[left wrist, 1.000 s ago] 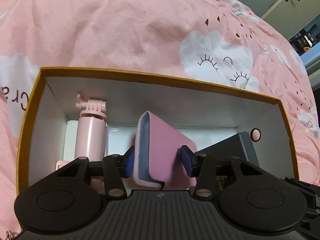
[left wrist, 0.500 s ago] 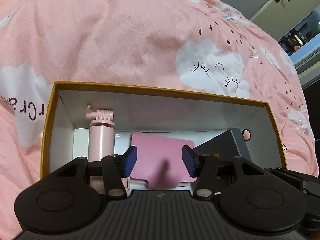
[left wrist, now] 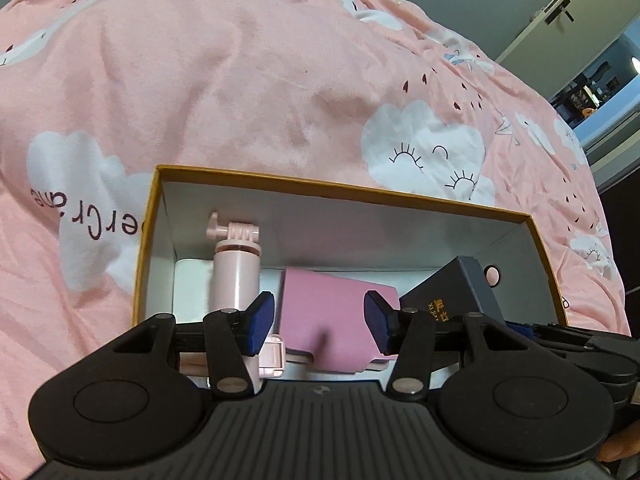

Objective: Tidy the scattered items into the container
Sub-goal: 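Lower the pink notebook into the orange box and open the left tool, then lower the grey case into the orange box and open the right tool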

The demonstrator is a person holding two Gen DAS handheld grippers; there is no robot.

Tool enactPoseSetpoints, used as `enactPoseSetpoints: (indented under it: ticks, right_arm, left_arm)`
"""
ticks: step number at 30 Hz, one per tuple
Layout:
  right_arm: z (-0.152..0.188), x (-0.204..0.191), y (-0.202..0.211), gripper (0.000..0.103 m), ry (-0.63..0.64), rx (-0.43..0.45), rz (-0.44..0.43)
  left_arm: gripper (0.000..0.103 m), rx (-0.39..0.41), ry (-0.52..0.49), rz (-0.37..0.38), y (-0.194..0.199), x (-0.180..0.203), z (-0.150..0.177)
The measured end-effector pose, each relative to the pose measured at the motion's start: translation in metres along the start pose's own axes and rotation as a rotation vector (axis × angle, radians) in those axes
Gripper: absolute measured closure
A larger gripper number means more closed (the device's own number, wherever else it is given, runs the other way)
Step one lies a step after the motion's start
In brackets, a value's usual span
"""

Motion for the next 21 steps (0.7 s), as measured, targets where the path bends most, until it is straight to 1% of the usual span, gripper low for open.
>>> enactPoseSetpoints:
  ticks: [3, 6, 8, 12, 15, 18, 20, 21]
  right_arm:
    - [0.001, -0.003, -0.008, 0.066, -0.004, -0.032, 0.005]
    - [0.001, -0.004, -0.013, 0.066, -0.04, -0.049, -0.039]
    - [0.0, -0.008, -0.015, 0.066, -0.05, -0.049, -0.054]
    - [-0.001, -0.017, -0.02, 0.066, -0.033, -0.026, -0.047]
    - [-0.001, -0.011, -0.016, 0.067, -0.053, -0.022, -0.054]
    - [-0.002, -0.012, -0.001, 0.067, -0.027, 0.046, -0.042]
    - [-0.005, -0.014, 0.007, 0.067, -0.038, 0.056, -0.086]
    - [-0.006, -0.016, 0.009, 0.067, -0.053, 0.045, -0.128]
  left_arm:
    - [0.048, 0.008, 0.009, 0.009, 0.001, -0.004, 0.001]
    - [0.05, 0.019, 0.006, 0.02, 0.004, -0.004, 0.002]
    - [0.05, 0.025, 0.001, 0.026, 0.006, -0.005, 0.003]
    - [0.053, 0.036, -0.008, 0.039, 0.008, -0.006, 0.004]
    - [0.053, 0.053, -0.011, 0.042, 0.011, -0.006, 0.004]
    - [0.053, 0.071, -0.002, 0.043, 0.014, -0.007, 0.004]
    - [0.053, 0.077, 0.007, 0.046, 0.016, -0.008, 0.003]
    - [0.053, 0.082, 0.011, 0.047, 0.017, -0.009, 0.003]
Point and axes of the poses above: each gripper's, at about its wrist camera, not at the fingertips, and y roughly against the way its jaws point, x to its right, z to its underside, the point moved 3 cm from there along -y, roughly the way its jaws point, and after that the axes turned 13 degrees about -y, right-handed, at the moved point
